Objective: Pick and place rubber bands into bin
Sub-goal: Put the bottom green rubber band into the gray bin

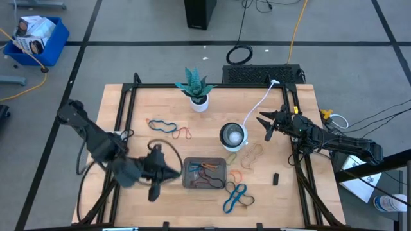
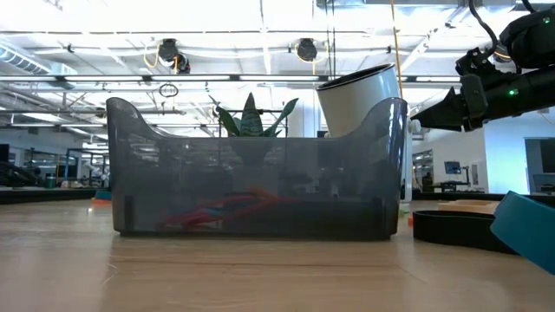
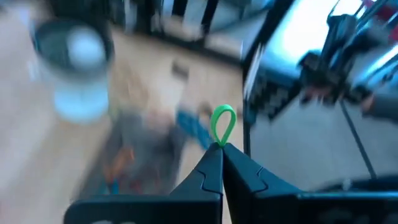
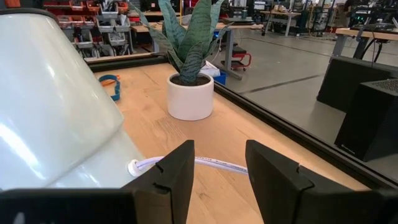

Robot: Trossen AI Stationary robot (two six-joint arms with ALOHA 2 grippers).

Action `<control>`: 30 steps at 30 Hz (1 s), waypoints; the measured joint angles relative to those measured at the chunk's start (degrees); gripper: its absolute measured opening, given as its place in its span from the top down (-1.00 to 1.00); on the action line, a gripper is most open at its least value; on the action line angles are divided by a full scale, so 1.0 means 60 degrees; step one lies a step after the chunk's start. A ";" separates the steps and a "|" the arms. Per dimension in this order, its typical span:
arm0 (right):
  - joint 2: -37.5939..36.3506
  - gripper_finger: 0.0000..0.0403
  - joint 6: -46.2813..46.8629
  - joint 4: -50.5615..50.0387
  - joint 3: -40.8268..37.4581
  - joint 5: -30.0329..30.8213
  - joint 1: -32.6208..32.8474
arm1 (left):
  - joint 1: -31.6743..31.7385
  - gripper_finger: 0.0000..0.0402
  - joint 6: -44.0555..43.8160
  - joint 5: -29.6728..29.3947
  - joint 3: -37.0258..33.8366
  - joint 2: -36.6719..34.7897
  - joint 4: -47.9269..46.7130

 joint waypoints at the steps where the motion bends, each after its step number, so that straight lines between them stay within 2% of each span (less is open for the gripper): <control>1: 0.0000 0.30 0.0000 -0.0001 0.0000 0.0000 0.0001 | 0.0199 0.98 0.0542 -0.0005 0.0009 -0.0040 0.0377; 5: 0.0000 0.30 0.0000 -0.0007 0.0000 0.0000 -0.0002 | 0.1005 0.99 0.2494 0.0460 0.0011 0.0078 0.1113; 9: 0.0003 0.30 0.0000 -0.0011 0.0000 0.0000 -0.0001 | 0.1871 0.99 0.3304 0.0637 0.0008 0.0516 0.1110; 17: 0.0004 0.30 0.0000 -0.0020 0.0000 0.0000 0.0002 | 0.2916 0.99 0.3653 0.2804 0.0004 0.1947 0.0998; 30: 0.0149 0.30 0.0000 -0.0025 0.0000 0.0000 0.0002 | 0.3667 0.98 0.3144 0.4304 0.0004 0.4628 0.0399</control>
